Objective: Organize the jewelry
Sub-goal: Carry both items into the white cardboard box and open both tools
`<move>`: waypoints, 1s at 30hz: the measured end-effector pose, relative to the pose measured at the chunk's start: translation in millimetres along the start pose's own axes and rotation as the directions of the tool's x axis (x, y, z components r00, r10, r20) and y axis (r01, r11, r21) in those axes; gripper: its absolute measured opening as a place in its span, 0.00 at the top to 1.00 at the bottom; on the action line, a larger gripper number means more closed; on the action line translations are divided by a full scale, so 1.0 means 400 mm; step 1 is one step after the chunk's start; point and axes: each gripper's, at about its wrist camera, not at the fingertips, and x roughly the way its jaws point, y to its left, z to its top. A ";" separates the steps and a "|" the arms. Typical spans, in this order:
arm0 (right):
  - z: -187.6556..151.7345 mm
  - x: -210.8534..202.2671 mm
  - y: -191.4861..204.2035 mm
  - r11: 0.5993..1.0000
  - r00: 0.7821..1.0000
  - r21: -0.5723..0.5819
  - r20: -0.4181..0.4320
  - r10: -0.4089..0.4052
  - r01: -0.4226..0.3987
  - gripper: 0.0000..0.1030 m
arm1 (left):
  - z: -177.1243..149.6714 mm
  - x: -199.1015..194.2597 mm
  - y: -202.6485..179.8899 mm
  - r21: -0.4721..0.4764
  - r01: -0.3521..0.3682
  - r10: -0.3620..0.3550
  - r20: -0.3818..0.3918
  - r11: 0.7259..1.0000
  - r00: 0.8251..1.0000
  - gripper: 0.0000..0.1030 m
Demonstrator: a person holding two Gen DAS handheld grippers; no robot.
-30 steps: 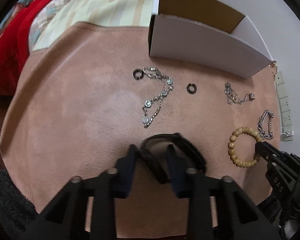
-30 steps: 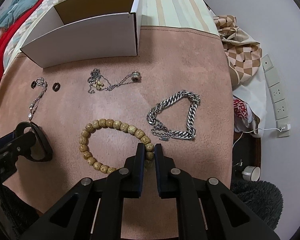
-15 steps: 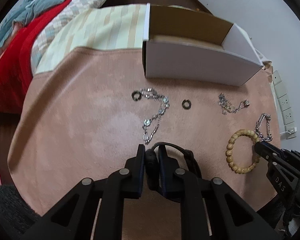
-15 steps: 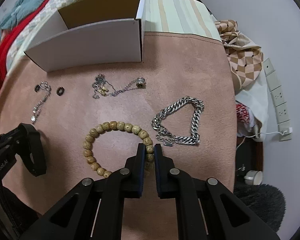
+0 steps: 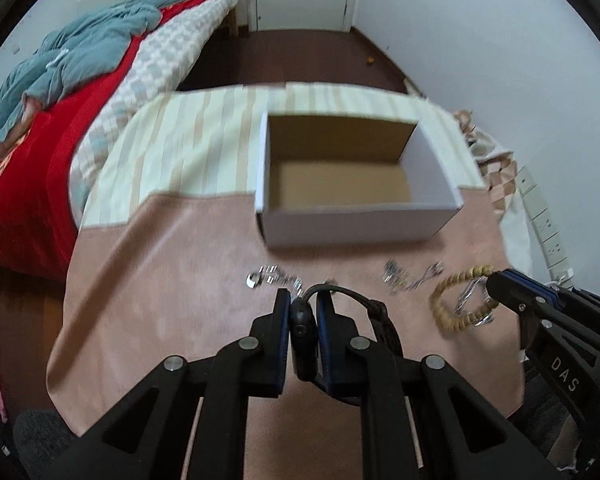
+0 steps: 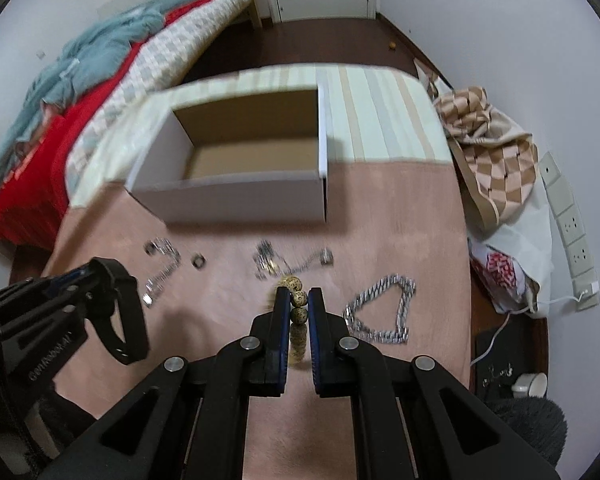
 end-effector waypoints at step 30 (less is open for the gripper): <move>0.438 0.153 -0.010 0.980 0.980 -0.018 -0.027 0.197 -0.198 0.91 | 0.362 0.258 0.070 -0.064 0.155 -0.161 -0.119 0.986 0.980 0.90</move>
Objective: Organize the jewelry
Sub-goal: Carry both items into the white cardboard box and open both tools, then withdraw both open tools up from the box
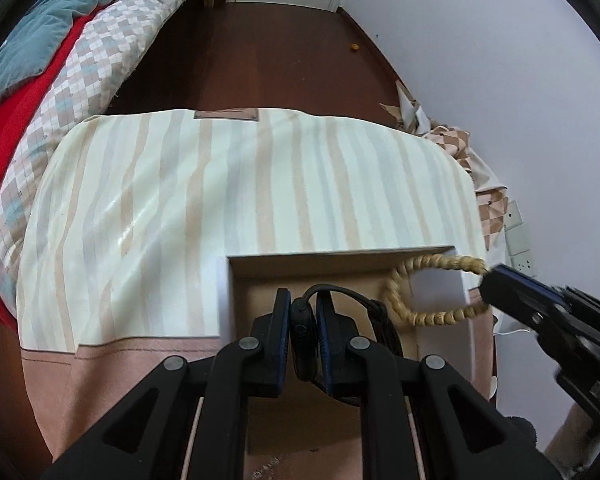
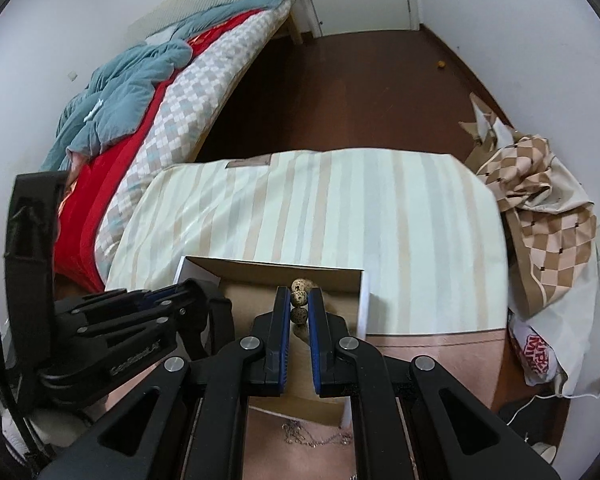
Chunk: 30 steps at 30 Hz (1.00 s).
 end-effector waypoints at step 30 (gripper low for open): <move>-0.102 0.038 -0.027 0.959 0.955 -0.028 -0.086 -0.283 0.282 0.07 | -0.072 -0.101 0.019 -0.008 -0.341 0.338 0.143 0.940 0.930 0.02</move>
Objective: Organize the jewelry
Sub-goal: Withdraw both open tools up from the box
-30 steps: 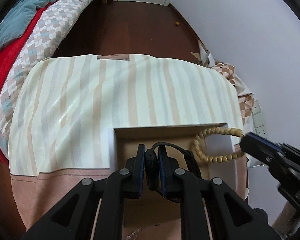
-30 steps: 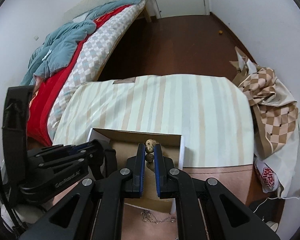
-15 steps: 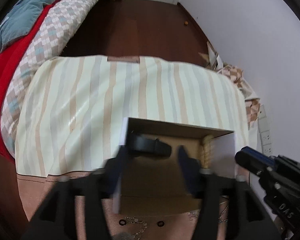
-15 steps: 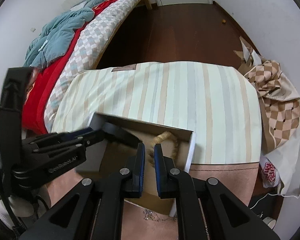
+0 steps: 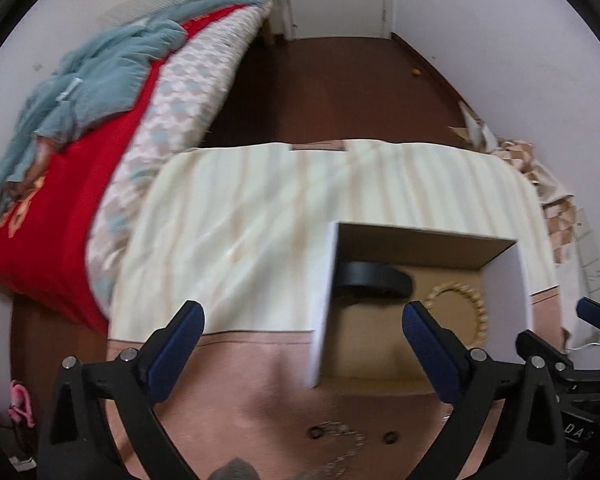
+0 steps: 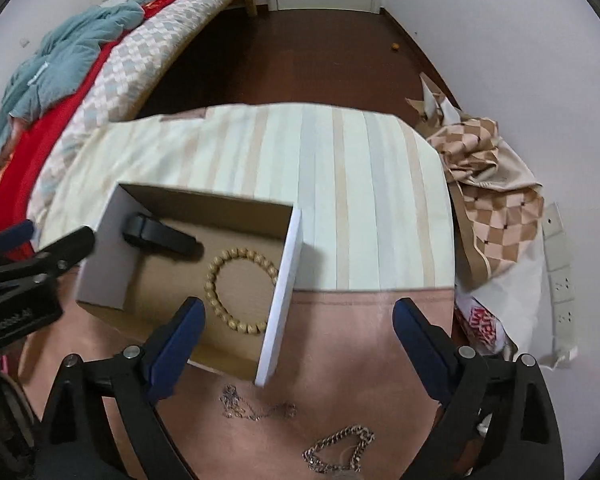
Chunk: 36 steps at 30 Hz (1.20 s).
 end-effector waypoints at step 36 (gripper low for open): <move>-0.165 -0.409 0.078 0.996 0.951 0.067 0.299 -0.074 0.057 0.06 | -0.164 -0.384 0.111 -0.080 0.006 0.014 0.249 0.997 0.968 0.02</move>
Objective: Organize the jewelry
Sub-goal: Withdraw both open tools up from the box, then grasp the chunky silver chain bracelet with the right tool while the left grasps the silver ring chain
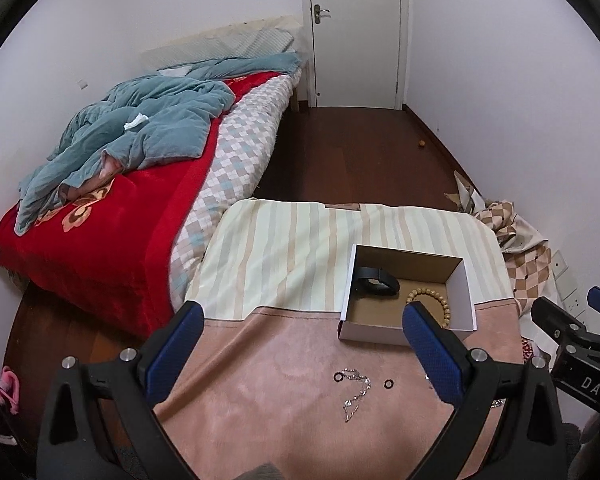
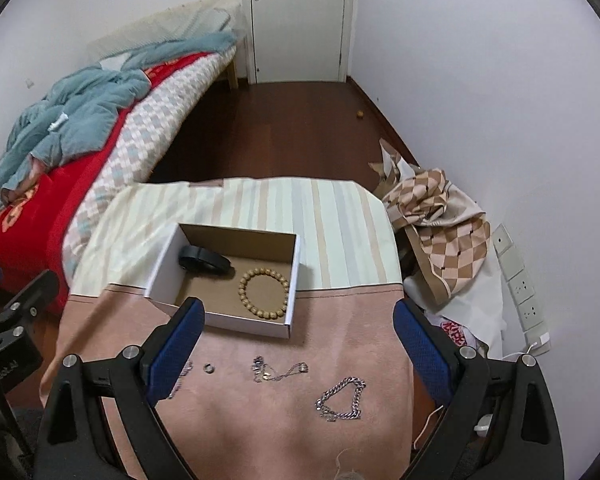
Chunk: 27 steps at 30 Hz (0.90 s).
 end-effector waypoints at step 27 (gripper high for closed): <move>-0.370 0.330 -0.249 0.962 0.953 0.265 -0.303 0.015 0.069 0.23 | -0.319 0.319 -0.031 0.031 -0.034 0.043 -0.336 0.999 0.941 0.02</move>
